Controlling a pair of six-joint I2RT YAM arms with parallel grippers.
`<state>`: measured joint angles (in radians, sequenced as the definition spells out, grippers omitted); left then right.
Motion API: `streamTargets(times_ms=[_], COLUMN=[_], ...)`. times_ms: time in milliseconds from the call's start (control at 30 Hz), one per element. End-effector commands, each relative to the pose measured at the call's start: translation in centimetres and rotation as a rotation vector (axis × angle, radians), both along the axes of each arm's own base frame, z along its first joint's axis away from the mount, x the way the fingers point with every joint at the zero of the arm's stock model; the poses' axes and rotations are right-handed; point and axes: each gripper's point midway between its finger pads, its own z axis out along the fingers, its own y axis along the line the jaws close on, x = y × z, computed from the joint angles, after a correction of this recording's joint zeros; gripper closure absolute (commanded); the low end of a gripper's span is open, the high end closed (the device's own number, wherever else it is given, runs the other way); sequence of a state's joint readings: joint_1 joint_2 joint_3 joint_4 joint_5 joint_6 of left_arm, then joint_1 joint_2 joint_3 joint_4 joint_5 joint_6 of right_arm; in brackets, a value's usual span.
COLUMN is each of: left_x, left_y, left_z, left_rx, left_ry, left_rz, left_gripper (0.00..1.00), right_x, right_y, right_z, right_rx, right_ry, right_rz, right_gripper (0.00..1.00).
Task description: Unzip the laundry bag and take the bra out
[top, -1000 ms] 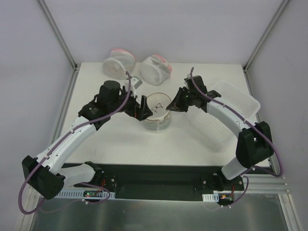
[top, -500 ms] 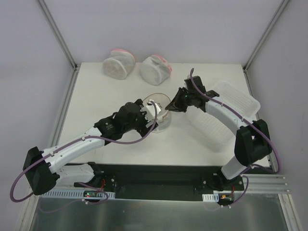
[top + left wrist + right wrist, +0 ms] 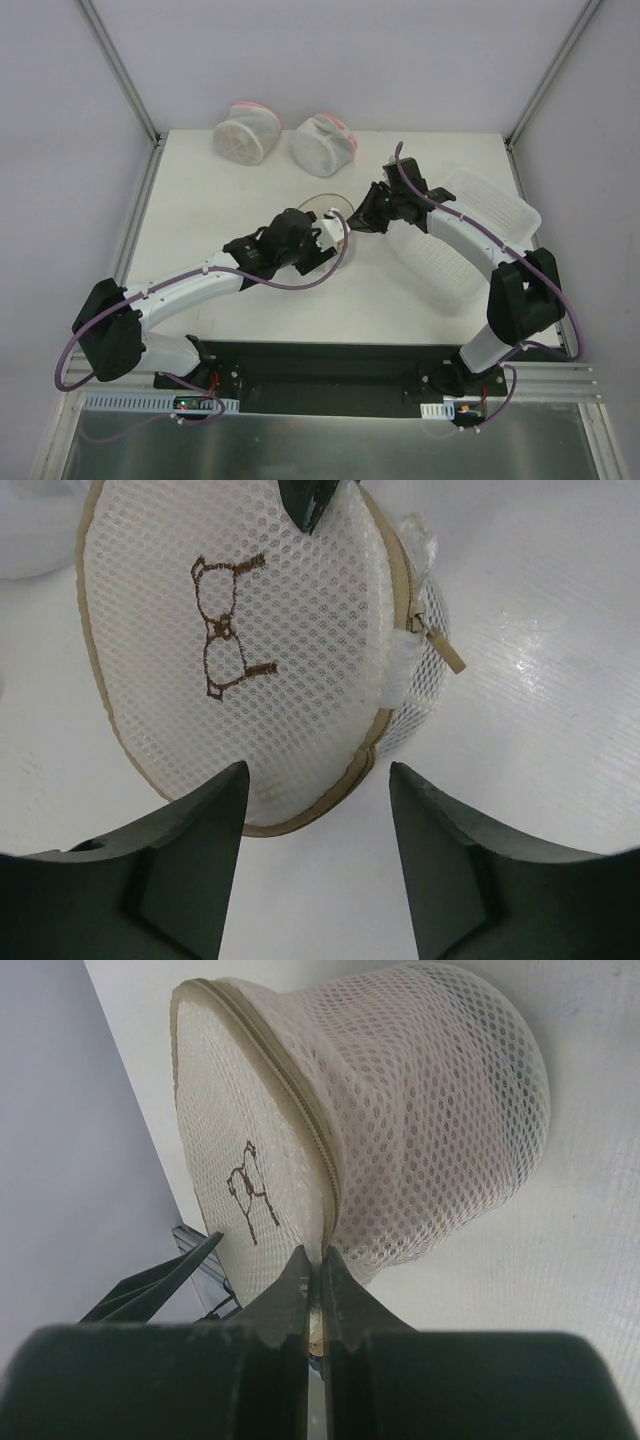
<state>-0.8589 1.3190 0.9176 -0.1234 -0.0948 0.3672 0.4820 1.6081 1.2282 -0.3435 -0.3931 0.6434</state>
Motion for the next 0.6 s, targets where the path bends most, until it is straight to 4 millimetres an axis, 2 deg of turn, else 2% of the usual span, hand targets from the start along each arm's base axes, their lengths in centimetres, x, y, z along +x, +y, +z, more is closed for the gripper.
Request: streamTargets(times_ms=[0,33,100,233,267,300,367,433,467,500,533,567], left_x=[1.0,1.2,1.4,1.6,1.5,1.6,1.7,1.8,1.6,1.4,1.0,0.4], left_y=[-2.2,-2.3,-2.5,-2.6,-2.6,-2.5,-2.5,-2.4,-2.3,-2.3,-2.2,-2.1], left_z=[2.8,2.7,2.2,1.8,1.8,1.8,2.0,2.3,2.4,2.7,3.5,3.7], left_rx=[-0.071,-0.067,-0.050,-0.046,-0.047,-0.048,-0.048,-0.053,-0.058,-0.064,-0.084,-0.098], left_ry=[-0.074,-0.074,-0.067,-0.056,-0.055,-0.057,-0.061,-0.066,-0.063,-0.061,-0.057,-0.033], left_rz=[-0.042,-0.040,-0.039,-0.033,-0.030,-0.027,-0.020,-0.011,-0.011,-0.017,-0.022,-0.035], left_gripper=[0.47,0.62,0.72,0.75,0.86,0.92,1.00,1.00,1.00,1.00,1.00,1.00], right_x=[0.1,0.1,0.0,-0.3,-0.3,-0.4,-0.6,-0.5,-0.7,-0.7,-1.4,-1.0], right_y=[0.5,0.5,0.6,0.4,0.4,0.3,0.3,0.3,0.3,0.3,-0.1,-0.5], right_z=[1.1,1.1,1.2,1.2,1.2,1.1,1.0,1.2,1.2,1.6,1.6,2.6], right_rx=[0.038,0.039,0.040,0.038,0.036,0.034,0.032,0.031,0.025,0.022,0.001,-0.028], right_ry=[-0.011,-0.012,-0.015,-0.022,-0.022,-0.020,-0.020,-0.029,-0.043,-0.071,-0.062,-0.101], right_rz=[0.008,0.008,0.015,0.024,0.025,0.026,0.031,0.040,0.067,0.101,0.129,0.135], right_gripper=[0.98,0.99,0.99,0.98,0.99,0.99,0.99,0.99,0.91,0.75,0.39,0.28])
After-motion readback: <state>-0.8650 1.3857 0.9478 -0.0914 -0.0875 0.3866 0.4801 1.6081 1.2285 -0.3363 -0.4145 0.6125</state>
